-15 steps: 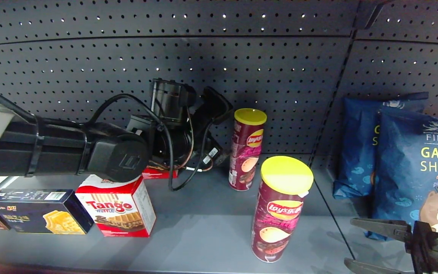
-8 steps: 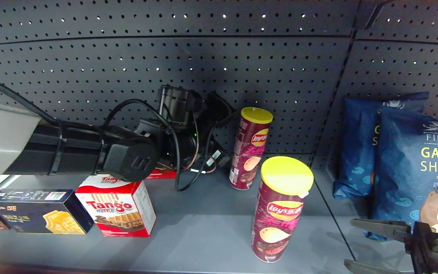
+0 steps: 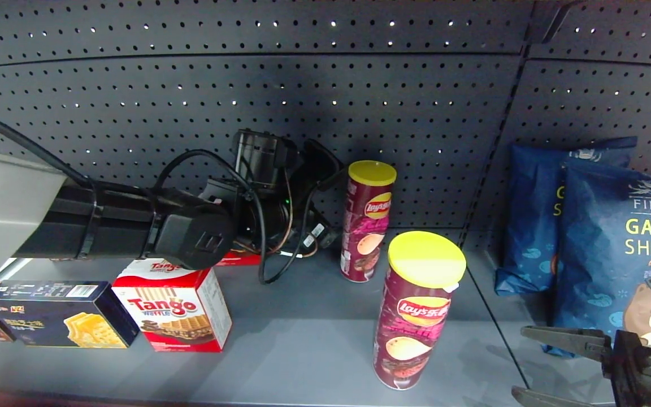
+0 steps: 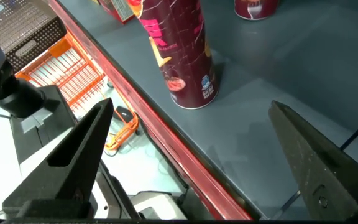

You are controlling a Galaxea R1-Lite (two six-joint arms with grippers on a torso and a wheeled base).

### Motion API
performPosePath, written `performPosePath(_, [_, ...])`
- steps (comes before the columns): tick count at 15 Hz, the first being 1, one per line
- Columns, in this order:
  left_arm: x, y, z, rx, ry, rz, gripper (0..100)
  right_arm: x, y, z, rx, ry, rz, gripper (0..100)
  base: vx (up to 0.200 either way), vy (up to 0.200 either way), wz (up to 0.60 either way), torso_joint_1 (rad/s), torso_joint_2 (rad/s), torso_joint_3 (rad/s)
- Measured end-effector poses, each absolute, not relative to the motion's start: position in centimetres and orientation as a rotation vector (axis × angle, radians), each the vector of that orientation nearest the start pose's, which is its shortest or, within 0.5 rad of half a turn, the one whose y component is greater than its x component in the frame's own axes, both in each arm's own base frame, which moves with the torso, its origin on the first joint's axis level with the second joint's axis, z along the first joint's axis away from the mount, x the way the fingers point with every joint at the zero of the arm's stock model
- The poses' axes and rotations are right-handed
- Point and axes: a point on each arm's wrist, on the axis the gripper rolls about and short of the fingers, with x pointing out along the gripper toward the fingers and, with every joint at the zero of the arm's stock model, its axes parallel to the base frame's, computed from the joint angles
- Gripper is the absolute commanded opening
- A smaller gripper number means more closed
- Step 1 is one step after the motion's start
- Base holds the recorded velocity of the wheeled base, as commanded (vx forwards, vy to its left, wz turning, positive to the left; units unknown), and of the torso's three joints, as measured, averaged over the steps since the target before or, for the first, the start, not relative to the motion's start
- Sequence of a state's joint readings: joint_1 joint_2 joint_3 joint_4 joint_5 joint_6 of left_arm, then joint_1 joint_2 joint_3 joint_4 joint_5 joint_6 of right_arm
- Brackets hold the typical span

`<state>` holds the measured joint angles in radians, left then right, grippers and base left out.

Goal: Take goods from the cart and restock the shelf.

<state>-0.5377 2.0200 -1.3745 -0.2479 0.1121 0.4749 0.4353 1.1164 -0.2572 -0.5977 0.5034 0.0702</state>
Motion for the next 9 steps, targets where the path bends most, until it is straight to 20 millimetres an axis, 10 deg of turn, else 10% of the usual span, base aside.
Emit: performPosePath(9, [34.8,-19.3,19.6,0.584,0.272,-0.461,100,11.9,6.7,16.1,0.074,0.305,0.924,100,0.0,0.0,0.0,0.0,0.0,0.0])
